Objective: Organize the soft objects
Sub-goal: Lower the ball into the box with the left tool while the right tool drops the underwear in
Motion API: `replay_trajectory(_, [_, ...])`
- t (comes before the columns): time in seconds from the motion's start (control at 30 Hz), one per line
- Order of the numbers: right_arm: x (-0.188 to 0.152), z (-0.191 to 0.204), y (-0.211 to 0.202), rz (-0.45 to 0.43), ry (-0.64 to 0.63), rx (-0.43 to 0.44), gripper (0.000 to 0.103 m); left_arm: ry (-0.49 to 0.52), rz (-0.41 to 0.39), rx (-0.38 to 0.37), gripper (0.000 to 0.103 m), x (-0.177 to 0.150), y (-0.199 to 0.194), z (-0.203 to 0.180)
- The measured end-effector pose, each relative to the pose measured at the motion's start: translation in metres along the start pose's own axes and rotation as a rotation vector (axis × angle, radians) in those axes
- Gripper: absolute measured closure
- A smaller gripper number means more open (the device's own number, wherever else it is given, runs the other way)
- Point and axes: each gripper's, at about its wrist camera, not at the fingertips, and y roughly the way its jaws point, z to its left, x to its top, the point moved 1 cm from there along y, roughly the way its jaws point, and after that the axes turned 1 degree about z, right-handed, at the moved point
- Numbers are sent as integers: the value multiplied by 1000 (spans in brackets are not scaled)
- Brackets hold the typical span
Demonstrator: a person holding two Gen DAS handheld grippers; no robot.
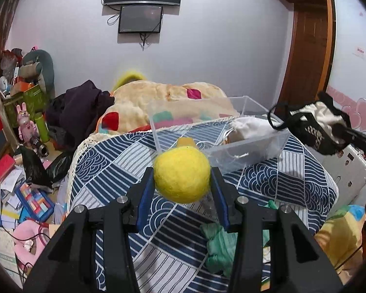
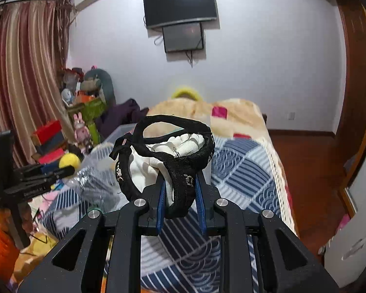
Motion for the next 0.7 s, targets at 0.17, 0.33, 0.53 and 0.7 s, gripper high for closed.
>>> replay_trajectory(0.17, [13, 9, 18, -15, -15, 16, 83, 4, -10, -12, 58, 9, 7, -3])
replay_trajectory(0.33, [19, 19, 43, 4, -30, 28, 83, 4, 8, -37, 58, 22, 25, -5])
replay_trajectory(0.53, [25, 25, 79, 55, -42, 25, 83, 9, 23, -48, 58, 39, 52, -7])
replay_trajectory(0.7, [26, 31, 106, 106, -69, -4, 83, 10, 53, -50, 58, 50, 75, -6])
